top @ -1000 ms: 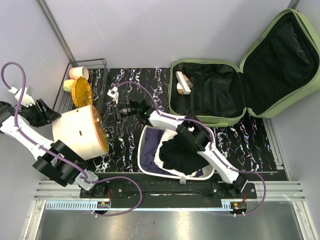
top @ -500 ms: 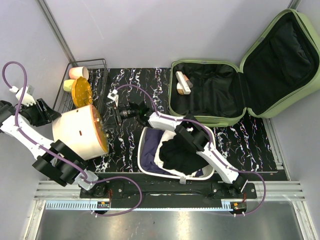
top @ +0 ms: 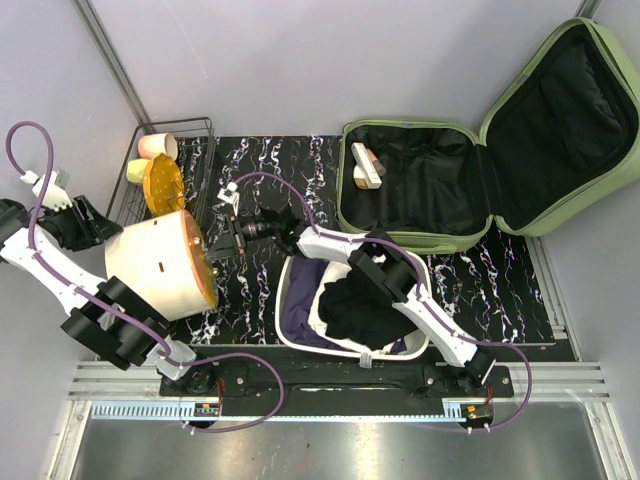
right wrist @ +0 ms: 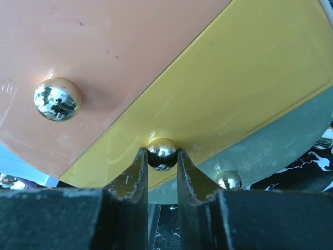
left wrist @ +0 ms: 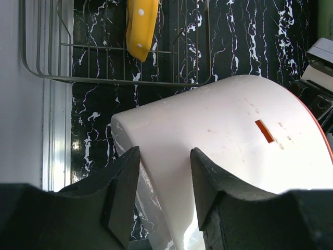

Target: Open, take out, and arrange the luggage

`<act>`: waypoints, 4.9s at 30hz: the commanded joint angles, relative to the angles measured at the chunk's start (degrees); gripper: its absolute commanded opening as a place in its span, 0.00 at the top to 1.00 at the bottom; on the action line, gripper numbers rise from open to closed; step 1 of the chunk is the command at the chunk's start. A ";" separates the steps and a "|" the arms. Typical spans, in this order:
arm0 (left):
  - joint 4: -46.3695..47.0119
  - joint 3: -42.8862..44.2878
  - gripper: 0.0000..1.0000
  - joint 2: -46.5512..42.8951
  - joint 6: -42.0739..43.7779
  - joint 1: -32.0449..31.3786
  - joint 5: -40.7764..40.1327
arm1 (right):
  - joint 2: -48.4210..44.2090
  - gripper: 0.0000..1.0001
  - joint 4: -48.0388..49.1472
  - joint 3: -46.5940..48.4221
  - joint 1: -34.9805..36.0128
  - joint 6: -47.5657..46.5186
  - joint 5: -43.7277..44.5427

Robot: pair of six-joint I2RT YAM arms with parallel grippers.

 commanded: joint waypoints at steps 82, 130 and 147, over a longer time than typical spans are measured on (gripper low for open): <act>-16.25 7.57 0.04 2.38 -27.50 -6.25 -31.10 | -13.88 1.00 -0.78 -16.73 1.43 -12.17 12.76; -22.23 6.87 0.01 -13.97 33.15 -34.89 -18.23 | -12.47 1.00 5.20 -16.55 1.17 -9.18 21.72; -22.14 -10.19 0.12 -13.80 42.10 -36.04 -26.83 | -17.30 1.00 6.16 -23.05 -2.69 -10.76 21.55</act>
